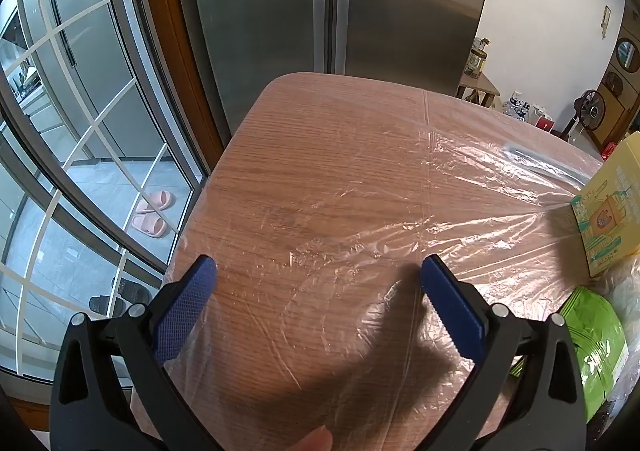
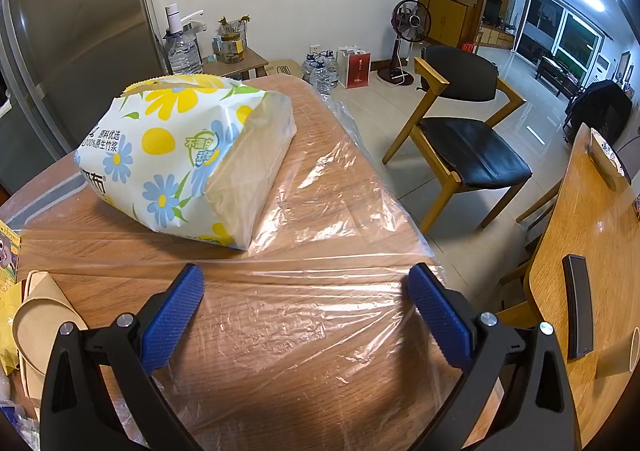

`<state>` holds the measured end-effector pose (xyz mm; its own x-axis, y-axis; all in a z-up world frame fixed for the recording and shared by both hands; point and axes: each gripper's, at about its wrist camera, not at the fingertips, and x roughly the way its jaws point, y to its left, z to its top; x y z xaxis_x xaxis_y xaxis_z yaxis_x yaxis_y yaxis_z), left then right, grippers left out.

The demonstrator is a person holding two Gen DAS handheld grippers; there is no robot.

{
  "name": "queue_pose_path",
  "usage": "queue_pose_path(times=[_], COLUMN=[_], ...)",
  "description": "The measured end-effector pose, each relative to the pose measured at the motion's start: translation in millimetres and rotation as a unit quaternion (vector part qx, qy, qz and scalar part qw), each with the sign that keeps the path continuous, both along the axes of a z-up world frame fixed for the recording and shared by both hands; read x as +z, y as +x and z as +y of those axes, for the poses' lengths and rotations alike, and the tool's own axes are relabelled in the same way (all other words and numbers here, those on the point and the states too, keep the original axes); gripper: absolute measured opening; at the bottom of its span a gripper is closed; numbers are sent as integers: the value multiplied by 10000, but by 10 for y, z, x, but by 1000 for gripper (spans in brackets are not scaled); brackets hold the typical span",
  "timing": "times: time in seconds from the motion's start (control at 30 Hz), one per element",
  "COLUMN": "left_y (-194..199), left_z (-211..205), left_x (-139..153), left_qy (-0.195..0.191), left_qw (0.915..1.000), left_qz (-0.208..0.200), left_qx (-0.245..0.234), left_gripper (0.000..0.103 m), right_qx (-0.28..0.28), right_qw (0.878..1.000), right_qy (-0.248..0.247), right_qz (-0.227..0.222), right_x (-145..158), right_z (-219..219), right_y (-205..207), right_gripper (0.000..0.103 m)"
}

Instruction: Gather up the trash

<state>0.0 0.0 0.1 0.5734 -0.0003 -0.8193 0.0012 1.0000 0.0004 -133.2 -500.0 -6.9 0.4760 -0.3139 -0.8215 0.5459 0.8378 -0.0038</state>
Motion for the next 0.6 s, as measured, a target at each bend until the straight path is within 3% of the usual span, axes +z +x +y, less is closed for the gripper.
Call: queue_pose_path(times=[0.6], left_y=[1], left_z=[2], left_x=[0], left_qy=[-2], left_qw=[10000], left_qz=[-1], left_qx=[17], left_gripper=[102], right_qx=[10], right_qw=[10000], right_qy=[28], right_qz=[-20], right_x=[-2], right_z=[-2], right_y=[0], right_gripper=[99])
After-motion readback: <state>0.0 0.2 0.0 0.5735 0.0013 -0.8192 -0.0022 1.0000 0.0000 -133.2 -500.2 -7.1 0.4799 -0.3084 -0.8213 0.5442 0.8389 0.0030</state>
